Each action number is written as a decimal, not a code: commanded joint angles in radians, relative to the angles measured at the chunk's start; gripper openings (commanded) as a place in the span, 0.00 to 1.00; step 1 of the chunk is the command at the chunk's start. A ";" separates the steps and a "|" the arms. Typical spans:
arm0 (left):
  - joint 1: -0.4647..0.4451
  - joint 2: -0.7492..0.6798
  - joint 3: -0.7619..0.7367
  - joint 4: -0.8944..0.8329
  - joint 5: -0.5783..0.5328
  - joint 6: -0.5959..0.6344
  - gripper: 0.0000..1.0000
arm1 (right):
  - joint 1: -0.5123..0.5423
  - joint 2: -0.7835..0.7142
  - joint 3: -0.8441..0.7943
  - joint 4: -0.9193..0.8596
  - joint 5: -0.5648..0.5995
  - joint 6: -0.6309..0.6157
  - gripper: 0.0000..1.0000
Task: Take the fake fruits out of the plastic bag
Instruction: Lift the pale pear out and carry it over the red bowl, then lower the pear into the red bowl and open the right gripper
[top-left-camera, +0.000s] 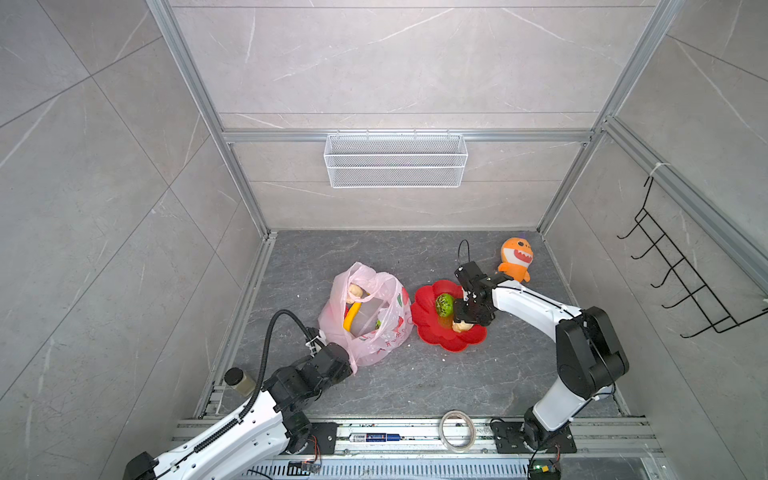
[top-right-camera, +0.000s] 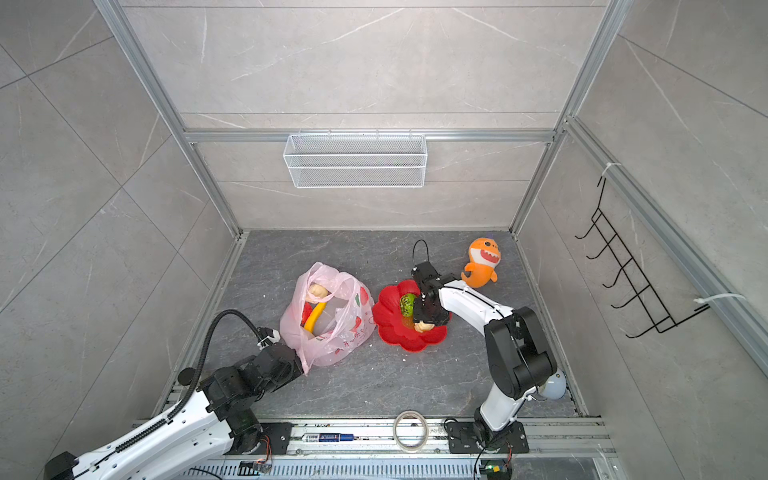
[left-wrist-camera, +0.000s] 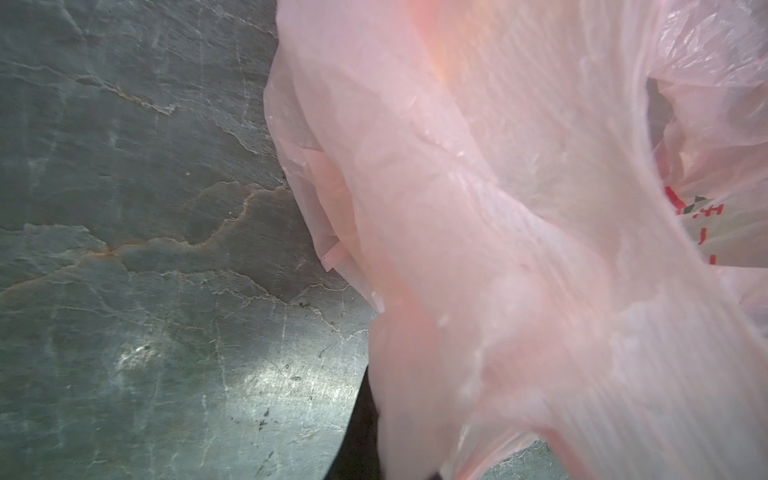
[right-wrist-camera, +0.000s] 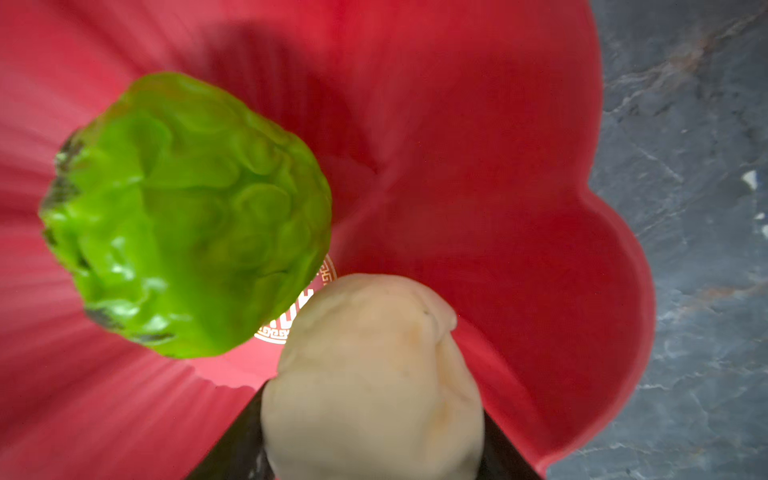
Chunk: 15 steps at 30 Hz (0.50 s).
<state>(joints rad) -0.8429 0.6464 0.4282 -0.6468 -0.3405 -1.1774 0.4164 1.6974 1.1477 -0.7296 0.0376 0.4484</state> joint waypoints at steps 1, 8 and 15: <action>-0.004 -0.007 0.037 -0.030 -0.027 0.009 0.00 | -0.004 0.014 -0.017 0.009 0.014 0.004 0.52; -0.004 0.011 0.043 -0.021 -0.023 0.008 0.00 | -0.004 0.032 -0.019 0.010 0.021 0.006 0.58; -0.003 0.011 0.040 -0.020 -0.022 0.007 0.00 | -0.004 0.033 -0.025 0.015 0.028 0.012 0.71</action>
<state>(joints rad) -0.8429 0.6559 0.4286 -0.6586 -0.3401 -1.1774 0.4164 1.7172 1.1378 -0.7071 0.0414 0.4519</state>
